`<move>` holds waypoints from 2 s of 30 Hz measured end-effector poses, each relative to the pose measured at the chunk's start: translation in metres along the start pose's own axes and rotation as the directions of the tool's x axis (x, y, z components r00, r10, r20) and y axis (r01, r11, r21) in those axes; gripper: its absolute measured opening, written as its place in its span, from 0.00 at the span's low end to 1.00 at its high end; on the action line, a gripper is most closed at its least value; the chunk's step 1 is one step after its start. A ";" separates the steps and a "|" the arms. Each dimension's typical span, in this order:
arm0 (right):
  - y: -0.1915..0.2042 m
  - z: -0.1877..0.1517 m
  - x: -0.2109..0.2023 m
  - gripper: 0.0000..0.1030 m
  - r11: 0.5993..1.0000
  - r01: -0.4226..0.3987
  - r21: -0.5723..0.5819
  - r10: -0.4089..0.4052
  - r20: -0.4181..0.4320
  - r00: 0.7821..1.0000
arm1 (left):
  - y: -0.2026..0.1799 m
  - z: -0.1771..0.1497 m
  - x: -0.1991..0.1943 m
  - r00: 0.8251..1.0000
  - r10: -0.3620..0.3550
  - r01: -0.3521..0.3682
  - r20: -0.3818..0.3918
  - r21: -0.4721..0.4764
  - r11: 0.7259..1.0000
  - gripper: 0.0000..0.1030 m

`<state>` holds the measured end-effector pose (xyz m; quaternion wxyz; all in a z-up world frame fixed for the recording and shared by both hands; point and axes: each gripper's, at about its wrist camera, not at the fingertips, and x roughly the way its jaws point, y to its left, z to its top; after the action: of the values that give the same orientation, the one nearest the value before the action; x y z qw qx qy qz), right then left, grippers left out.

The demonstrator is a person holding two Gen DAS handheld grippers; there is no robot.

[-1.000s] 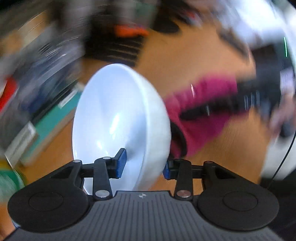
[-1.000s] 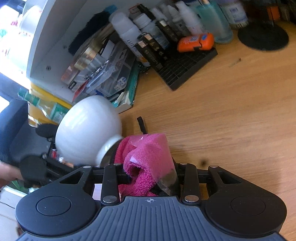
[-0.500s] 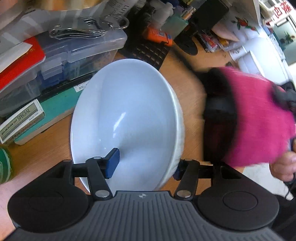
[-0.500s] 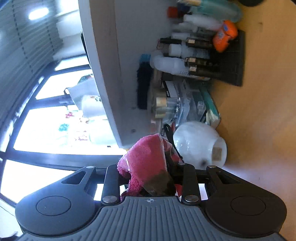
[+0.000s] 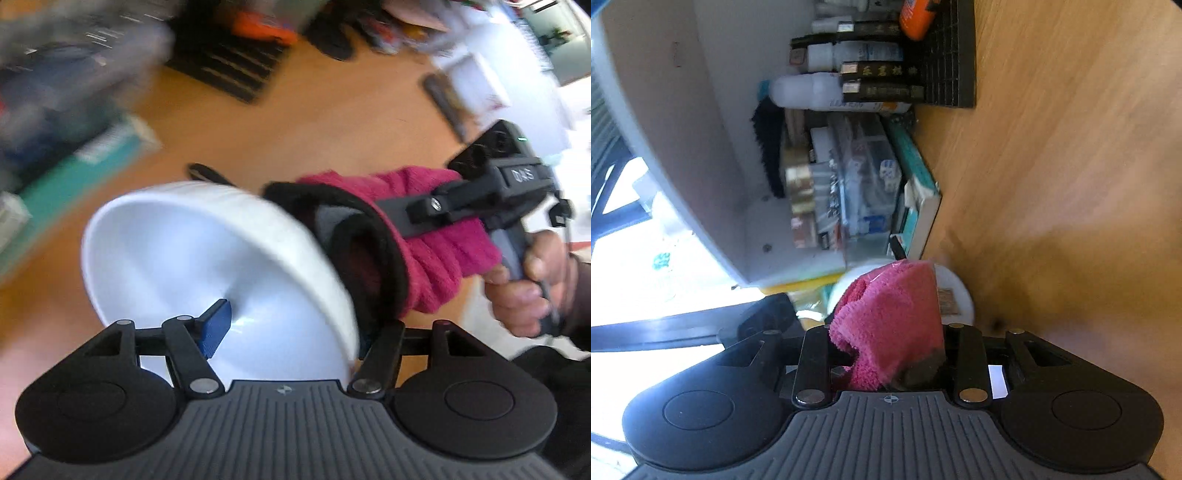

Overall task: Clean bowl
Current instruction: 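Hold the tilted bowl with the left tool while the right tool wipes its outer wall, then hold the bowl with the left tool while the right tool rubs the mitt along the outer rim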

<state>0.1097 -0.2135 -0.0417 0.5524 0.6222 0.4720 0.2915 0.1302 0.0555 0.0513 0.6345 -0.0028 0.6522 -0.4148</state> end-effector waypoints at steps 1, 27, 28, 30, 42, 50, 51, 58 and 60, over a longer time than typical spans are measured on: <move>0.002 -0.006 -0.009 0.33 1.000 0.004 -0.001 -0.004 -0.007 1.000 | -0.010 -0.001 0.007 0.999 -0.034 0.034 -0.004 0.017 0.999 0.77; 0.008 -0.020 -0.045 0.33 0.921 0.315 -0.230 -0.294 0.120 0.948 | -0.052 -0.045 0.035 0.906 0.410 -0.382 0.110 0.630 0.676 0.94; 0.007 -0.019 -0.045 0.33 0.924 0.313 -0.222 -0.291 0.125 0.949 | -0.050 -0.046 0.034 0.900 0.416 -0.395 0.129 0.645 0.654 0.94; 0.004 -0.019 -0.046 0.33 0.928 0.312 -0.203 -0.289 0.133 0.948 | -0.047 -0.047 0.033 0.899 0.410 -0.401 0.156 0.671 0.624 0.95; -0.008 -0.012 -0.047 0.34 0.959 0.268 -0.092 -0.253 0.147 0.956 | -0.039 -0.034 0.035 0.912 0.387 -0.345 0.140 0.772 0.534 0.78; -0.012 -0.003 -0.055 0.35 0.962 0.266 -0.061 -0.254 0.162 0.954 | -0.033 -0.004 0.014 0.970 0.235 -0.227 0.061 0.569 0.790 0.33; -0.012 -0.002 -0.058 0.35 0.964 0.259 -0.059 -0.247 0.162 0.955 | -0.028 -0.002 0.010 0.981 0.184 -0.186 0.054 0.505 0.843 0.33; 0.006 -0.018 -0.074 0.36 0.996 0.090 -0.015 -0.088 0.096 0.992 | 0.012 0.003 0.005 0.994 -0.078 0.072 0.081 0.079 0.994 0.42; 0.016 -0.029 -0.076 0.36 1.000 0.027 -0.003 -0.026 0.066 0.997 | 0.017 0.003 0.005 0.991 -0.100 0.096 0.086 0.044 0.994 0.44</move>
<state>0.0591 -0.2692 -0.0074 0.5726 0.6242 0.4611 0.2643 0.1405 0.0627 0.0381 0.6415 -0.0405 0.6142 -0.4578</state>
